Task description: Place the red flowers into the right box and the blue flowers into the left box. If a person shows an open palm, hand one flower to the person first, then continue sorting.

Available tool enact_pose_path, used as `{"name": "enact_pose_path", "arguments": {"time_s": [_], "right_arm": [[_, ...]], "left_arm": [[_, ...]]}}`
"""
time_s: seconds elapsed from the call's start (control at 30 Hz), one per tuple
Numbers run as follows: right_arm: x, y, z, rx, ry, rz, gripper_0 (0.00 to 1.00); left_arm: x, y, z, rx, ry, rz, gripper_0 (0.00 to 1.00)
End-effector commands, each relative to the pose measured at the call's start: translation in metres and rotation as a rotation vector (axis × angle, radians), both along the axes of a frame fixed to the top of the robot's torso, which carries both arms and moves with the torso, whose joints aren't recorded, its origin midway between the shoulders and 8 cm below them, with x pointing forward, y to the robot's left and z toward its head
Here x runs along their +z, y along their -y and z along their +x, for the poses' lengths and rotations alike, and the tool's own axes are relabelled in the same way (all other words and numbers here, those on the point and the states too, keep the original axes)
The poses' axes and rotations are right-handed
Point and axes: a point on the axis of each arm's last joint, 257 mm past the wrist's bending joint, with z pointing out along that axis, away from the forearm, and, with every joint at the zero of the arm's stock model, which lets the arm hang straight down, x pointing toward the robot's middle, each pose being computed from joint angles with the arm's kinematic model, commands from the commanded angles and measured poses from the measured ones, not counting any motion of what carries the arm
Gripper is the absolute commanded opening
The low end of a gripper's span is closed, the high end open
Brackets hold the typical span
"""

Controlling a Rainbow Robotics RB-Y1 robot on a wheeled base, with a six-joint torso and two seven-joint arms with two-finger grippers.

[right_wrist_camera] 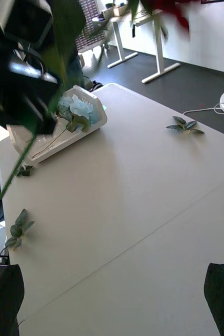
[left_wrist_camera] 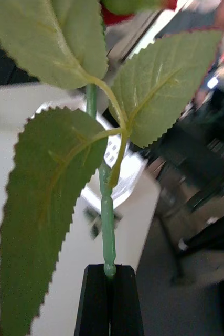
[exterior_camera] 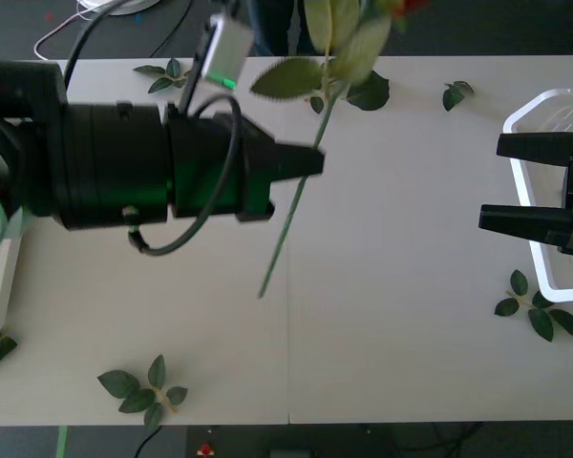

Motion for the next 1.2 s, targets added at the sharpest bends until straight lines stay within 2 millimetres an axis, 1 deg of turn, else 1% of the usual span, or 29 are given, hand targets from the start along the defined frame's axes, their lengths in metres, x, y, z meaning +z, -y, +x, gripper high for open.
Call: {"name": "enact_pose_path", "arguments": {"time_s": [0.03,0.17,0.23,0.27,0.33,0.47,0.53,0.7,0.87,0.97,1.1,1.2], "right_arm": [[0.008,-0.004,-0.007,0.021,0.028,-0.028,1.00],[0.008,-0.004,-0.008,0.020,0.021,-0.022,1.00],[0.009,-0.004,-0.008,0.020,0.016,-0.018,1.00],[0.009,-0.004,-0.008,0.021,0.012,-0.013,1.00],[0.011,-0.004,-0.009,0.020,0.000,0.002,1.00],[0.016,-0.002,-0.008,0.016,-0.042,0.054,1.00],[0.019,0.000,-0.007,0.015,-0.063,0.082,1.00],[0.029,0.000,-0.010,0.026,-0.136,0.182,1.00],[0.041,-0.003,-0.014,0.054,-0.222,0.298,1.00],[0.044,-0.005,-0.014,0.066,-0.247,0.325,1.00],[0.044,-0.015,-0.014,0.093,-0.282,0.348,1.00],[0.048,-0.024,-0.014,0.126,-0.303,0.385,1.00]], "left_arm": [[0.069,0.019,-0.019,-0.057,0.064,-0.162,0.00],[0.098,0.028,-0.023,-0.075,0.092,-0.239,0.00],[0.107,0.030,-0.022,-0.076,0.101,-0.265,0.00],[0.115,0.032,-0.023,-0.078,0.112,-0.292,0.00],[0.127,0.034,-0.021,-0.075,0.124,-0.330,0.00],[0.144,0.040,-0.016,-0.062,0.149,-0.418,0.00],[0.147,0.042,-0.014,-0.049,0.167,-0.447,0.00],[0.138,0.044,-0.003,-0.021,0.182,-0.432,0.00],[0.132,0.042,0.002,-0.008,0.189,-0.410,0.00],[0.126,0.041,0.005,0.000,0.185,-0.396,0.00],[0.119,0.041,0.008,0.007,0.185,-0.379,0.00],[0.117,0.041,0.009,0.009,0.183,-0.376,0.00]]}}
